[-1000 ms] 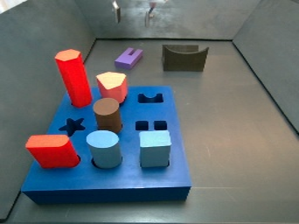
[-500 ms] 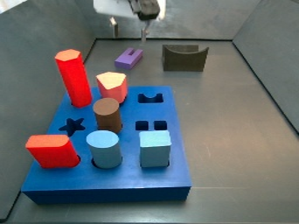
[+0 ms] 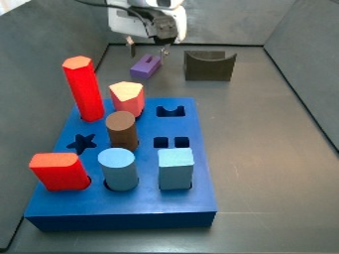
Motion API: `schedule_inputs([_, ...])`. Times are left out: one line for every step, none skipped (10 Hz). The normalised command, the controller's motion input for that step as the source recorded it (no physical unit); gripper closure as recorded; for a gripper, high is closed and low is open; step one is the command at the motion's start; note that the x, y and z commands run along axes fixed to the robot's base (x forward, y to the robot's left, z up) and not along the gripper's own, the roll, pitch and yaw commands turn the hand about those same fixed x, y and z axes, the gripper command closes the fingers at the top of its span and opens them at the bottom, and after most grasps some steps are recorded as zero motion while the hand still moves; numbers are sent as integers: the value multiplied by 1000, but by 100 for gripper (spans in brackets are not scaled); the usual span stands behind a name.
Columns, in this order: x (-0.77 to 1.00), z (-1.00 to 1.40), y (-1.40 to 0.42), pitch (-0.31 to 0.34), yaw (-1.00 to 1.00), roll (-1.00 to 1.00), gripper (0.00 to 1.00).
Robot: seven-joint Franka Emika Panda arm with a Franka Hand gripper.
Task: Pick up the double-square object. Move up. Place the double-square object on the fixture. Regrasp the double-square object. Move to above the board. Insert the double-square object.
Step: Pick up the double-square object.
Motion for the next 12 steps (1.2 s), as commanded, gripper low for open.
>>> schedule_inputs([0, -494, 200, -104, -91, -171, 0])
schedule_inputs([-9, -474, 223, -113, -80, -207, 0])
schedule_inputs([0, -246, 151, -66, -60, -179, 0])
schedule_inputs([0, 0, 140, 7, -63, -76, 0])
schedule_inputs([0, 0, 0, 0, 0, 0, 100])
schedule_inputs([0, 0, 0, 0, 0, 0, 100])
schedule_inputs([0, 0, 0, 0, 0, 0, 100])
schedule_inputs([0, 0, 0, 0, 0, 0, 100])
schedule_inputs([0, 0, 0, 0, 0, 0, 100])
schedule_inputs([0, 0, 0, 0, 0, 0, 100])
schedule_inputs([0, 0, 0, 0, 0, 0, 100])
schedule_inputs([0, 0, 0, 0, 0, 0, 100])
